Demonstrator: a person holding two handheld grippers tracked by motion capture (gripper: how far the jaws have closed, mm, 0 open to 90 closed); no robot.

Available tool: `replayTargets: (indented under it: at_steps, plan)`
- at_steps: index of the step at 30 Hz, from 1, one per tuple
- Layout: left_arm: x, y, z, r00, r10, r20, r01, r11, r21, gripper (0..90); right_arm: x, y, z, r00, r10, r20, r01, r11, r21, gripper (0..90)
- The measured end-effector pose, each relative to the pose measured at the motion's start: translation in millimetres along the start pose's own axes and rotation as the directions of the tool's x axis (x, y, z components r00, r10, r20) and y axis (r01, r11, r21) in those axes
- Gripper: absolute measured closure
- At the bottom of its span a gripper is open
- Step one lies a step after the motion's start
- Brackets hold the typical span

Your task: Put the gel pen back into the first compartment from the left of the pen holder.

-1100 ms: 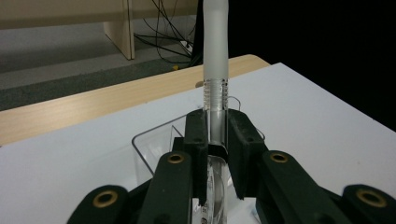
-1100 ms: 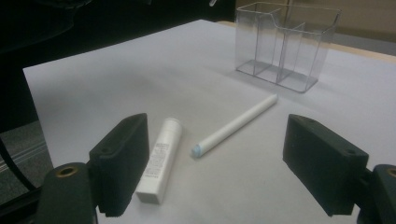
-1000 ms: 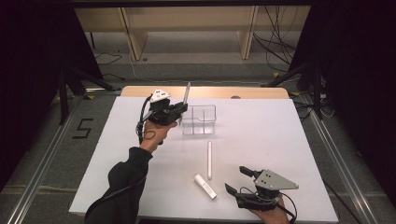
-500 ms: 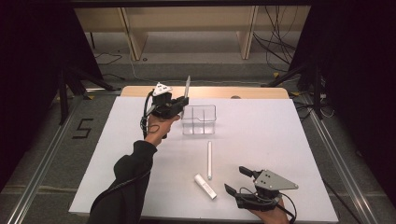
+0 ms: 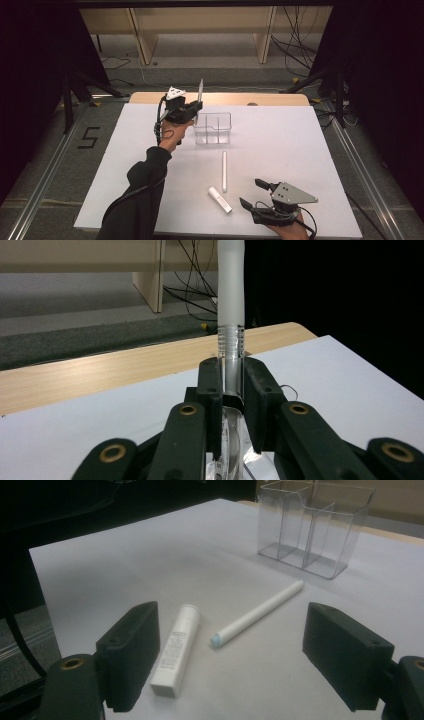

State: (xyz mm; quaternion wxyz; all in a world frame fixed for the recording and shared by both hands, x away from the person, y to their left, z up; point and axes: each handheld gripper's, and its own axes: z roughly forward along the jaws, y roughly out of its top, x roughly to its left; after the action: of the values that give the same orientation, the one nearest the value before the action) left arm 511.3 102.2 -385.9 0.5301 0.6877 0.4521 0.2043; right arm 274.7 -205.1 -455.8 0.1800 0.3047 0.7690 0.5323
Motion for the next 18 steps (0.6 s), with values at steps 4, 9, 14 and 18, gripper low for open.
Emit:
replayTargets:
  at_steps: [4, 9, 14, 18]
  plan:
    - [0.7, -1.7, 4.3, 0.9999, 0.005, -0.009, -0.005, 1.0000, 0.004, 78.6, 0.5, 0.2, -0.2, 1.0000, 0.001, -0.001, -0.001, 1.000, -0.002, 23.8]
    - [1.9, -1.7, 7.4, 0.9999, -0.003, -0.017, 0.003, 1.0000, -0.003, 78.6, 0.6, 0.1, 0.0, 1.0000, -0.001, -0.004, 0.001, 1.000, -0.001, 23.8]
    - [1.1, -0.8, 9.5, 0.9999, 0.000, -0.017, 0.000, 1.0000, -0.004, 78.6, 1.0, 0.0, 0.6, 0.9999, -0.007, -0.008, 0.007, 1.000, 0.001, 23.8]
    - [2.1, -2.3, 11.0, 0.9998, -0.005, -0.020, 0.005, 1.0000, -0.002, 78.6, 1.2, 0.1, 0.1, 1.0000, -0.002, -0.008, 0.002, 1.000, -0.001, 23.9]
